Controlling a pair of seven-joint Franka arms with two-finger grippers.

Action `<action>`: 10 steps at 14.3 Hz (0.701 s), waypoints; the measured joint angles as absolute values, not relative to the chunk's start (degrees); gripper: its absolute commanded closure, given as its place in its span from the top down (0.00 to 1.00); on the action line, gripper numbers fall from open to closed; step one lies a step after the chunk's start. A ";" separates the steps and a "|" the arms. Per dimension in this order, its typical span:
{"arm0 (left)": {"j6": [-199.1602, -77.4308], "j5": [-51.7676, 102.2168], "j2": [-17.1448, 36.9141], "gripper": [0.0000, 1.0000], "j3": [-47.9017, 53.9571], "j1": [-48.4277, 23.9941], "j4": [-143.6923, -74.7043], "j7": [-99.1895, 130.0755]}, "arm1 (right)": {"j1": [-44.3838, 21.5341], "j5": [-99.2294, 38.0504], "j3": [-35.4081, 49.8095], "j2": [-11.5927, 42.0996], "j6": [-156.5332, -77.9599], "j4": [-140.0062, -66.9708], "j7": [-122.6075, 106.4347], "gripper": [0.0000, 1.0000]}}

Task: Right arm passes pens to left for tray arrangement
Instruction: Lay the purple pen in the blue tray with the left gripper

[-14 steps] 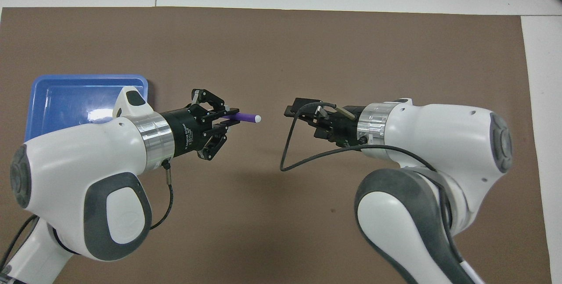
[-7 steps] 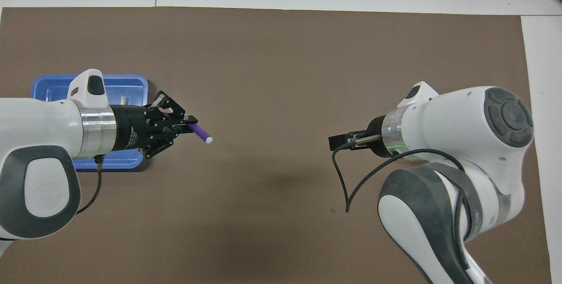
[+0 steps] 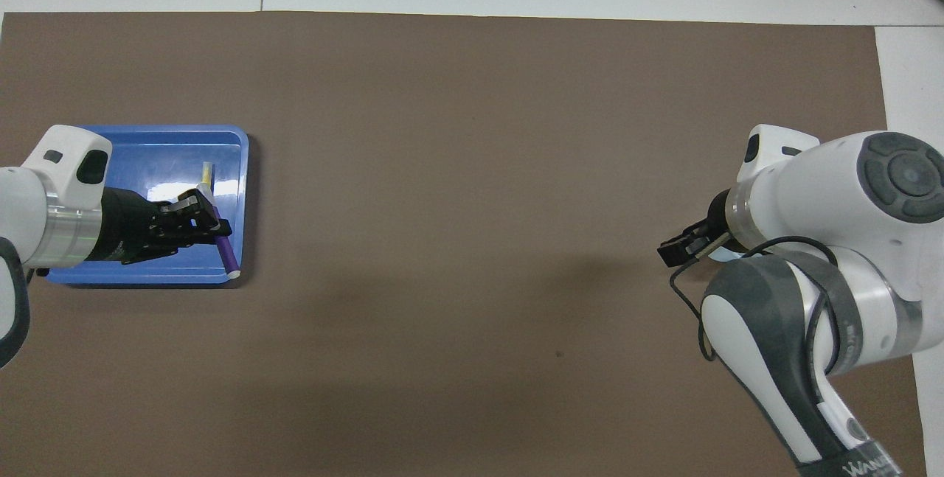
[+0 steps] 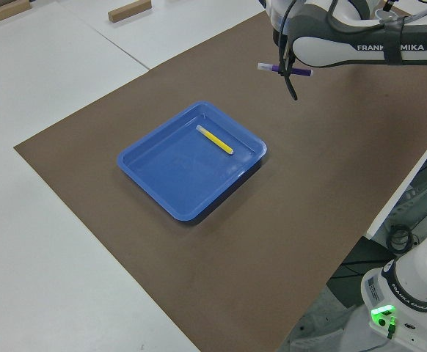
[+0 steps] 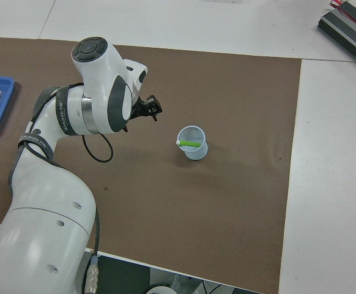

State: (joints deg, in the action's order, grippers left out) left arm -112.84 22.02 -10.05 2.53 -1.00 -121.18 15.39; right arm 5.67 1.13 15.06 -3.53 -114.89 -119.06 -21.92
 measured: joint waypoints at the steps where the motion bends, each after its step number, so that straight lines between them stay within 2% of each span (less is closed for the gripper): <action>1: -112.60 20.38 -9.79 0.00 2.52 0.19 -121.21 11.62 | 5.80 3.17 15.08 -3.24 -114.93 -119.71 -22.45 1.00; 4: -112.76 16.89 -7.33 0.00 2.50 3.26 -121.19 2.53 | 5.92 6.52 15.25 -2.21 -117.10 -122.01 -22.59 1.00; 6: -113.51 14.84 -5.09 0.00 2.49 4.81 -120.92 -1.73 | 6.88 8.66 15.24 -1.91 -120.21 -124.31 -23.44 0.92; 10: -117.53 12.06 -1.01 0.00 2.53 7.02 -120.63 -7.55 | 9.86 10.36 15.19 -1.66 -122.98 -126.54 -28.18 0.84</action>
